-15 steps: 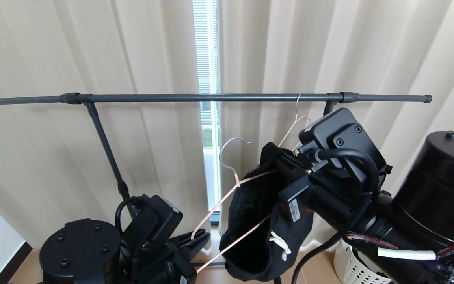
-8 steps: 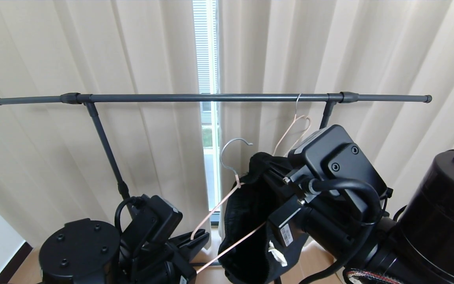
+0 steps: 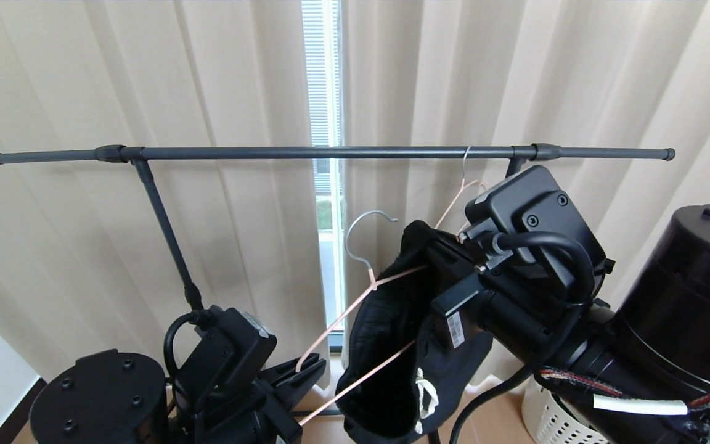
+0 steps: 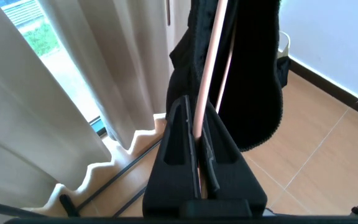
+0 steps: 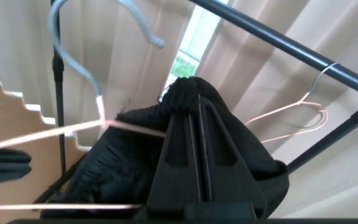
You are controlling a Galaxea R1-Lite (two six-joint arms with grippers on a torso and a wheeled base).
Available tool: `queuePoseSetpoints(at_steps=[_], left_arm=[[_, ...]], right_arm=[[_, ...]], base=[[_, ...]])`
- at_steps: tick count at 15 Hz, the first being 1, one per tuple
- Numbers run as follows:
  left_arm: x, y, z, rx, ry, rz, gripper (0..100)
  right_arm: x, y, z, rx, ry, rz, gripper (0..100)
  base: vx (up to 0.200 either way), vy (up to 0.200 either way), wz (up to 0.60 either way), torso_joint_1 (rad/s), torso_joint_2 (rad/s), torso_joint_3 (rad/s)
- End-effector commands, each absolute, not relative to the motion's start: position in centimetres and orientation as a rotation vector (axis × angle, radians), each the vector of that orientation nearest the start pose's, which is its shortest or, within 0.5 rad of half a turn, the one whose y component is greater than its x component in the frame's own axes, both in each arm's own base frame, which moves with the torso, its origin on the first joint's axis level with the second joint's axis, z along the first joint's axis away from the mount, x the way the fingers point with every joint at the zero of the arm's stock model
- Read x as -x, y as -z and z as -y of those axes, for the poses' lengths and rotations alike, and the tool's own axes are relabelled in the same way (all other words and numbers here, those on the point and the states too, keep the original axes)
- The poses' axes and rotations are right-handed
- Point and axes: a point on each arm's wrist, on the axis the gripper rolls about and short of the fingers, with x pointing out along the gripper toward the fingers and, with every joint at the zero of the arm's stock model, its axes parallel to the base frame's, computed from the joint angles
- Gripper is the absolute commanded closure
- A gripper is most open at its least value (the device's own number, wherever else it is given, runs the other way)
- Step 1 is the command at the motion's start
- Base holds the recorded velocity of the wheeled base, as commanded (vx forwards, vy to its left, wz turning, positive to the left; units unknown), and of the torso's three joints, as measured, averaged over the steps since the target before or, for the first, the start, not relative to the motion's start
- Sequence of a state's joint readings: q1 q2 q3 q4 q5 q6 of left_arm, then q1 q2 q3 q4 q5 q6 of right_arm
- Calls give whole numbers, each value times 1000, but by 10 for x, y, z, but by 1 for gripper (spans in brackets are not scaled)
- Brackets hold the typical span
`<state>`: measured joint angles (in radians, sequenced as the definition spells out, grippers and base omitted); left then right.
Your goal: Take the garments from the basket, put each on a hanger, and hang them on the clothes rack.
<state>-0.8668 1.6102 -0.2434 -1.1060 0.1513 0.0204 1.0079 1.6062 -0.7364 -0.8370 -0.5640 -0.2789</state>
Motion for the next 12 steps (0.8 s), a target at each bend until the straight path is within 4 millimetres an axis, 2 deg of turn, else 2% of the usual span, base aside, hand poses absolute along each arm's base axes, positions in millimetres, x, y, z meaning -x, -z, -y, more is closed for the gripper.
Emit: queuePoseSetpoints(at_steps=[1,9,10,12], left_arm=[[-142,-118,166,-144,726,-211,100],[-139,-120,166,-126,739,-169,100],[-139,-119,166,-126,740,-173,100],[-139,-118,167,-129,741,-175,100]], right_arm=[[-164,-207,-235,294,-437,42,100],[-165,-201,-237,302,-440,34,100],[-164,-203,-237,293,-437,43,0],[-164,-206,-236,284,-433,52,0]], base=[[0,0,0,0,0,0],[0,0,0,0,0,0],[0,0,0,0,0,0],[0,0,0,0,0,0]])
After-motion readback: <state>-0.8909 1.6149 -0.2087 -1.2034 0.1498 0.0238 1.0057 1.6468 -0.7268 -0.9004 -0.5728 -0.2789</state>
